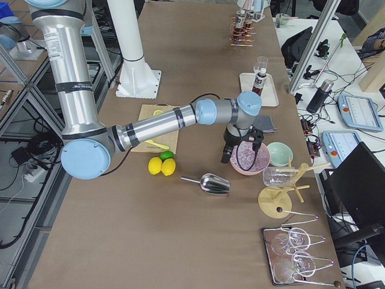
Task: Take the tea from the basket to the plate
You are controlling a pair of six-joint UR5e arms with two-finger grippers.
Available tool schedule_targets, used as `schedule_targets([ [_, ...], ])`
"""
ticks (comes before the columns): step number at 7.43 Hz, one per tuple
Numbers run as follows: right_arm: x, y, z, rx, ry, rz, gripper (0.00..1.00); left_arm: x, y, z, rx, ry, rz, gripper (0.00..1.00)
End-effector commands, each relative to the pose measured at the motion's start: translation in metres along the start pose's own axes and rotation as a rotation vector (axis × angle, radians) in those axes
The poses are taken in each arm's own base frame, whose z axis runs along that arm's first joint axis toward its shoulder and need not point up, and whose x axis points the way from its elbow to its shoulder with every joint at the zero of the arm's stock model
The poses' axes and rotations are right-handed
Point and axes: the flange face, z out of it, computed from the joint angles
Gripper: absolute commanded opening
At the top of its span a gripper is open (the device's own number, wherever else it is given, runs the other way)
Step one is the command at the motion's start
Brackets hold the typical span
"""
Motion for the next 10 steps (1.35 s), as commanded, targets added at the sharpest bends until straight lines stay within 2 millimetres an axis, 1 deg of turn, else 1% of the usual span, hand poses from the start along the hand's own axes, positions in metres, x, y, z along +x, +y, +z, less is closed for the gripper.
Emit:
schedule_targets([
  [1,0.11,-0.014,0.03,-0.074,0.0,0.159,1.0,0.0,-0.004,0.005,-0.007,0.003,0.006,0.0],
  [2,0.12,-0.009,0.037,-0.081,-0.004,0.165,1.0,0.002,-0.005,0.01,-0.007,0.012,-0.002,0.47],
  [3,0.109,-0.009,0.032,-0.034,0.015,0.11,1.0,0.004,-0.001,0.012,-0.008,0.017,-0.013,0.98],
  [4,0.09,-0.007,0.021,0.023,0.102,0.052,1.0,0.005,-0.002,0.012,-0.007,0.015,-0.011,0.99],
  [5,0.079,0.004,0.026,0.008,0.099,0.048,1.0,0.004,-0.003,0.011,-0.007,0.014,-0.01,0.99],
  [6,0.067,0.008,0.024,-0.041,0.04,0.069,1.0,0.004,-0.003,0.011,-0.008,0.014,-0.012,0.99],
  [7,0.064,0.006,0.027,-0.033,0.074,0.057,1.0,0.004,-0.002,0.01,-0.007,0.014,-0.013,0.99],
  [8,0.053,0.011,0.014,-0.003,0.07,0.027,1.0,0.003,0.003,0.008,-0.008,0.01,-0.029,0.99],
  [9,0.043,0.023,-0.001,0.028,0.06,-0.003,1.0,-0.001,0.019,-0.012,-0.006,-0.02,-0.151,0.99],
  [10,0.037,0.023,-0.006,0.038,0.058,-0.013,1.0,-0.008,0.042,-0.045,0.0,-0.069,-0.269,0.99],
])
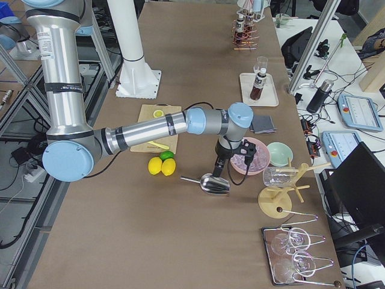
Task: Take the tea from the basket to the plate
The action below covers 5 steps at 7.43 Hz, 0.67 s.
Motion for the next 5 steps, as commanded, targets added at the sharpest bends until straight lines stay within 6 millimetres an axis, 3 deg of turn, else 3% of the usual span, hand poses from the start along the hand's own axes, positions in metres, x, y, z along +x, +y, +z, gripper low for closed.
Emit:
schedule_targets([
  [1,-0.009,0.007,-0.012,0.024,-0.001,-0.023,1.0,-0.018,0.06,-0.071,0.003,-0.118,-0.312,0.99],
  [3,-0.014,0.011,-0.017,0.031,-0.014,-0.032,1.0,-0.03,0.089,-0.112,-0.06,-0.287,-0.634,0.99],
  [4,-0.014,0.01,-0.018,0.035,-0.015,-0.034,1.0,-0.029,0.104,-0.116,-0.036,-0.301,-0.893,0.99],
  [5,-0.012,0.01,-0.017,0.034,-0.012,-0.033,1.0,-0.019,0.145,-0.109,-0.07,-0.264,-1.141,0.99],
])
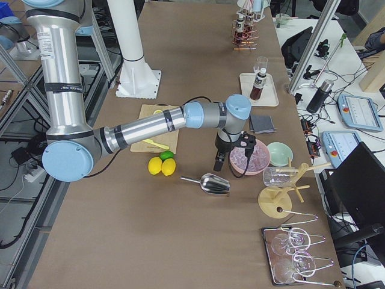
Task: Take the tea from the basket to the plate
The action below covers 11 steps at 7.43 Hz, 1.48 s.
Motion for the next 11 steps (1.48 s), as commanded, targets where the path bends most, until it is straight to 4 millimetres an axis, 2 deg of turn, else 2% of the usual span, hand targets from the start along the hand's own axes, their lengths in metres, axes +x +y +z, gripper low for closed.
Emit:
schedule_targets([
  [1,0.003,0.0,0.002,-0.002,0.006,0.003,1.0,-0.031,0.06,0.012,-0.152,0.008,-0.506,0.99],
  [2,0.004,0.0,0.003,-0.003,0.008,0.004,1.0,-0.036,0.075,0.013,-0.179,0.016,-0.55,0.99],
  [3,0.005,0.001,0.004,-0.005,0.009,0.007,1.0,-0.04,0.102,0.019,-0.195,0.029,-0.594,0.99],
  [4,0.006,0.002,0.005,-0.007,0.005,0.008,1.0,-0.042,0.142,0.039,-0.228,0.059,-0.7,0.99],
  [6,0.008,0.002,0.007,-0.013,0.004,0.012,1.0,-0.037,0.227,0.075,-0.298,0.077,-0.763,0.99],
  [7,0.006,0.002,0.006,-0.012,0.002,0.009,1.0,-0.033,0.251,0.09,-0.266,0.066,-0.711,0.99],
  [9,0.005,0.002,0.006,-0.01,0.001,0.006,1.0,-0.023,0.304,0.106,-0.271,0.07,-0.706,0.99],
  [10,0.007,0.002,0.007,-0.013,0.002,0.009,1.0,-0.022,0.311,0.111,-0.282,0.073,-0.71,0.99],
  [11,0.006,0.002,0.006,-0.012,0.002,0.008,1.0,-0.018,0.306,0.111,-0.278,0.079,-0.7,0.99],
])
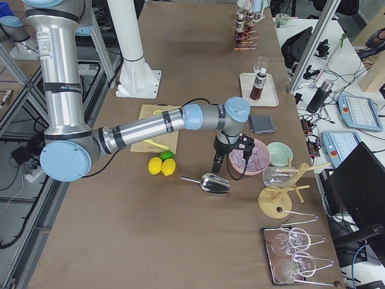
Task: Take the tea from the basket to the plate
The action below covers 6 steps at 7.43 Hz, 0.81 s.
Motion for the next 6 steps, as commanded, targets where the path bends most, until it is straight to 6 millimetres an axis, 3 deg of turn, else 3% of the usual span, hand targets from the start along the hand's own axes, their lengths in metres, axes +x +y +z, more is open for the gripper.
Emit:
schedule_targets([
  [1,0.0,-0.001,0.001,-0.001,0.001,0.001,1.0,0.014,0.004,-0.004,0.016,0.005,0.035,0.99],
  [2,0.0,-0.001,0.001,-0.001,0.001,0.001,1.0,0.044,-0.012,-0.011,0.023,-0.004,0.082,0.99],
  [3,0.002,-0.001,0.002,-0.002,0.006,0.002,1.0,0.074,-0.012,-0.014,0.01,-0.008,0.111,0.99],
  [4,0.008,0.0,0.007,-0.01,0.012,0.003,1.0,0.085,-0.012,-0.023,0.014,-0.003,0.069,0.99],
  [5,0.018,0.001,0.015,-0.025,0.019,0.017,1.0,0.112,-0.009,-0.025,0.012,-0.002,0.034,0.99],
  [6,0.03,-0.003,0.017,-0.027,0.019,-0.003,1.0,0.116,-0.008,-0.021,0.005,-0.005,0.038,0.99],
])
